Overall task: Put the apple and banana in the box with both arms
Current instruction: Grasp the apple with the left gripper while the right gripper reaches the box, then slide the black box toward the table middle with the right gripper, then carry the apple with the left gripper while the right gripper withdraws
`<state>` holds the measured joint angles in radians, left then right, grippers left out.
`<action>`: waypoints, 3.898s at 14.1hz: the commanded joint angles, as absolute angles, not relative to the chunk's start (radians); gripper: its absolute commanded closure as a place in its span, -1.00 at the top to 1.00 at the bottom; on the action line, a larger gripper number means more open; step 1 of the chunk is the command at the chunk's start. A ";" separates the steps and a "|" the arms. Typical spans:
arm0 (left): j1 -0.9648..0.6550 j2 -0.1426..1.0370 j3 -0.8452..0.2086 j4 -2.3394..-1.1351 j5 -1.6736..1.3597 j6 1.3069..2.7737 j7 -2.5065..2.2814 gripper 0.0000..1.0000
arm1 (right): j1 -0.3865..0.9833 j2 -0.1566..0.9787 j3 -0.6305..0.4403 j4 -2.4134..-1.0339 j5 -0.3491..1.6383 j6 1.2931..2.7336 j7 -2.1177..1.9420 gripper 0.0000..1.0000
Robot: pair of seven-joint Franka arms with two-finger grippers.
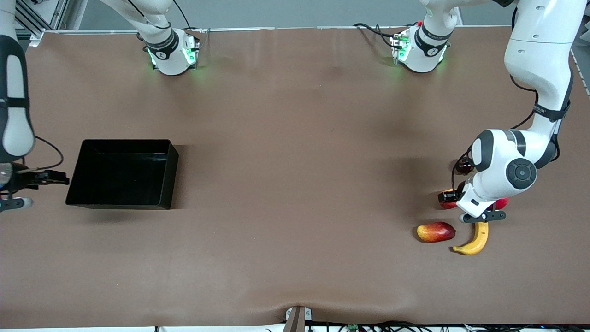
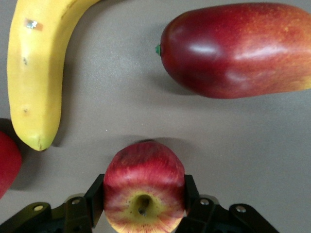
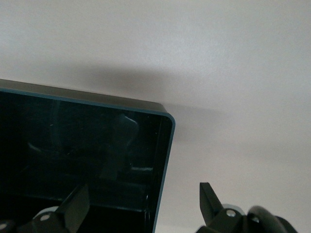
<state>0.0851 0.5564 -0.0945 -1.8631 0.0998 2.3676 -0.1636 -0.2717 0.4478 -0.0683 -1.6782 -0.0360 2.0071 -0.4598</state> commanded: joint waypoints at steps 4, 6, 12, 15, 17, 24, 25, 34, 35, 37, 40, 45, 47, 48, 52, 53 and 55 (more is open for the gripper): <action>0.081 0.543 -0.101 -1.807 0.112 2.364 -0.175 -1.00 | -0.340 0.459 -0.054 -1.819 -0.032 2.178 -0.480 1.00; 0.083 0.520 -0.104 -1.801 0.110 2.358 -0.173 -1.00 | -0.350 0.468 -0.052 -1.824 -0.031 2.178 -0.480 0.05; 0.072 0.499 -0.115 -1.685 0.087 2.203 -0.212 -1.00 | -0.354 0.462 -0.052 -1.922 -0.031 2.327 -0.479 -1.00; 0.071 0.494 -0.115 -1.654 0.087 2.145 -0.218 -1.00 | -0.348 0.457 -0.051 -1.907 -0.031 2.307 -0.477 -1.00; 0.069 0.483 -0.118 -1.623 0.086 2.100 -0.222 -1.00 | -0.344 0.451 -0.048 -1.850 -0.029 2.202 -0.472 -1.00; 0.074 0.402 -0.187 -1.557 0.086 1.974 -0.298 -1.00 | -0.266 0.442 -0.046 -1.603 0.104 1.801 -0.448 -1.00; 0.074 0.387 -0.198 -1.560 0.086 1.968 -0.314 -1.00 | -0.243 0.440 -0.045 -1.605 0.139 1.792 -0.437 -1.00; 0.086 0.327 -0.213 -1.560 0.086 1.917 -0.351 -1.00 | 0.151 0.434 -0.046 -1.605 0.268 1.801 0.128 -1.00; 0.086 0.321 -0.213 -1.562 0.086 1.917 -0.353 -1.00 | 0.197 0.436 -0.048 -1.605 0.293 1.810 0.171 -1.00; 0.090 0.319 -0.212 -1.563 0.086 1.916 -0.350 -1.00 | 0.280 0.442 -0.048 -1.605 0.304 1.880 0.289 -1.00; 0.087 0.311 -0.216 -1.566 0.084 1.916 -0.356 -1.00 | 0.402 0.495 -0.046 -1.605 0.313 1.994 0.342 -1.00; 0.083 0.287 -0.216 -1.574 0.043 1.901 -0.354 -1.00 | 0.512 0.627 -0.046 -1.591 0.373 2.148 0.388 -1.00; 0.078 0.282 -0.218 -1.574 0.043 1.901 -0.362 -1.00 | 0.541 0.659 -0.046 -1.565 0.373 2.155 0.390 -1.00; 0.078 0.282 -0.224 -1.574 0.043 1.901 -0.368 -1.00 | 0.561 0.661 -0.048 -1.563 0.371 2.175 0.408 -1.00; 0.078 0.285 -0.242 -1.578 0.043 1.868 -0.374 -1.00 | 0.574 0.666 -0.049 -1.563 0.362 2.201 0.462 -0.13; 0.078 0.285 -0.248 -1.575 0.043 1.867 -0.376 -1.00 | 0.577 0.663 -0.052 -1.563 0.357 2.203 0.459 0.99; 0.077 0.285 -0.267 -1.572 0.043 1.867 -0.400 -1.00 | 0.562 0.655 -0.054 -1.530 0.361 2.186 0.460 1.00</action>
